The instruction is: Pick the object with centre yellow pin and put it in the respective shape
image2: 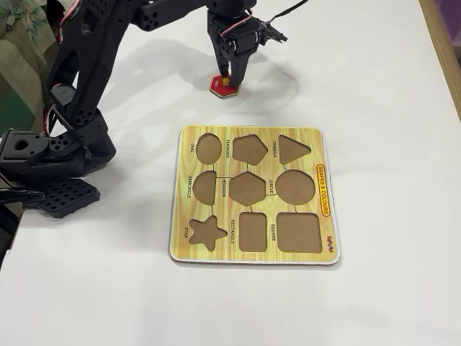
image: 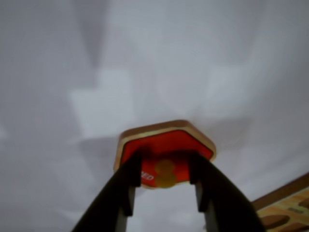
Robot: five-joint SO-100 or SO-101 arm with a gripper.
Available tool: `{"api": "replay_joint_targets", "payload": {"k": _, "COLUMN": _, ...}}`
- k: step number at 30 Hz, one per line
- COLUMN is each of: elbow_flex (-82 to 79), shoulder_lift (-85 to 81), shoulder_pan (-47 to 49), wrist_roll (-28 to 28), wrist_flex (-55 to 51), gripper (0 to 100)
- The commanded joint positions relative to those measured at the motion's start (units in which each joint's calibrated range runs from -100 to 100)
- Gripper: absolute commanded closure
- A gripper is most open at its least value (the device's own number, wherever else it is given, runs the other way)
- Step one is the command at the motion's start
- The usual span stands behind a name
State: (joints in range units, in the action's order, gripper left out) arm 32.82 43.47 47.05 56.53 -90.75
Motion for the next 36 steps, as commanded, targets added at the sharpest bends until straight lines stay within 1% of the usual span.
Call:
{"api": "replay_joint_targets", "payload": {"k": 1, "elbow_flex": -3.51, "shoulder_lift": -1.3, "shoulder_pan": -0.08, "wrist_roll": -0.2, "wrist_flex": -0.44, "gripper": 89}}
{"api": "replay_joint_targets", "payload": {"k": 16, "elbow_flex": -4.05, "shoulder_lift": -1.3, "shoulder_pan": -1.15, "wrist_roll": 0.01, "wrist_flex": -0.61, "gripper": 89}}
{"api": "replay_joint_targets", "payload": {"k": 20, "elbow_flex": -4.05, "shoulder_lift": -1.3, "shoulder_pan": -1.25, "wrist_roll": -0.09, "wrist_flex": -0.61, "gripper": 95}}
{"api": "replay_joint_targets", "payload": {"k": 36, "elbow_flex": -3.51, "shoulder_lift": -1.46, "shoulder_pan": -1.25, "wrist_roll": -0.3, "wrist_flex": 0.25, "gripper": 96}}
